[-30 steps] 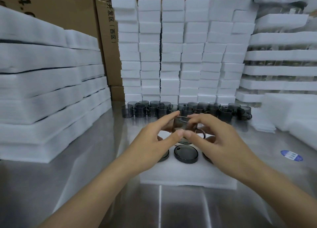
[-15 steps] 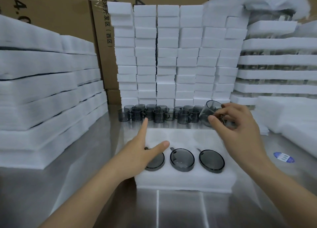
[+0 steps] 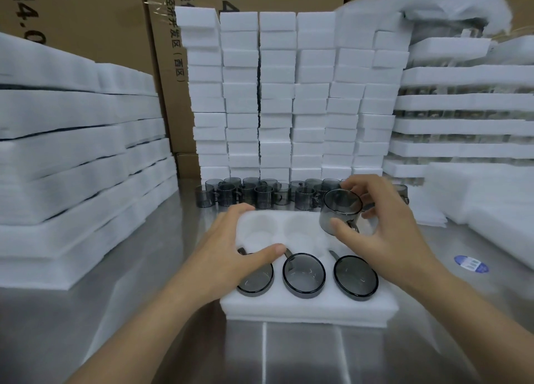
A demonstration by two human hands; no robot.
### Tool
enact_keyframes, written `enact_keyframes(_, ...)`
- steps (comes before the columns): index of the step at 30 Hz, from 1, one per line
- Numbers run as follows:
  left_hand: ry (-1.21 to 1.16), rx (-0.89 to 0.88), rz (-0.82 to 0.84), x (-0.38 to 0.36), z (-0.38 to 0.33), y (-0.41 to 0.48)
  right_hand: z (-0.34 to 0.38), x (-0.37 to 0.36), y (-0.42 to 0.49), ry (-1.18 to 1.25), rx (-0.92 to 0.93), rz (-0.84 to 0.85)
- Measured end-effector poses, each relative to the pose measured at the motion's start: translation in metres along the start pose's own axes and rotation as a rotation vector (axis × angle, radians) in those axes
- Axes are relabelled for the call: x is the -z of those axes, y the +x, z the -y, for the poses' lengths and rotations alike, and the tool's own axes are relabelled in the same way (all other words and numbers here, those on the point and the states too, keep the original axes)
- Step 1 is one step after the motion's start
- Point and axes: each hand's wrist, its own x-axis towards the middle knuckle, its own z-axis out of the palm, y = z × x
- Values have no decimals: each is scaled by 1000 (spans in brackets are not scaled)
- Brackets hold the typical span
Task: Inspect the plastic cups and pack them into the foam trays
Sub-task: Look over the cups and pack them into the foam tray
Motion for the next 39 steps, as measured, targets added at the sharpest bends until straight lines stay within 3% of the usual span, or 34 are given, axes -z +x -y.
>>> enact_keyframes(17,-36,6,0,-2,5,2,-15,8,0,-210,-7,194)
enact_keyframes(39,-41,25,28,-3,7,4,-19,11,3,-105,-113,337)
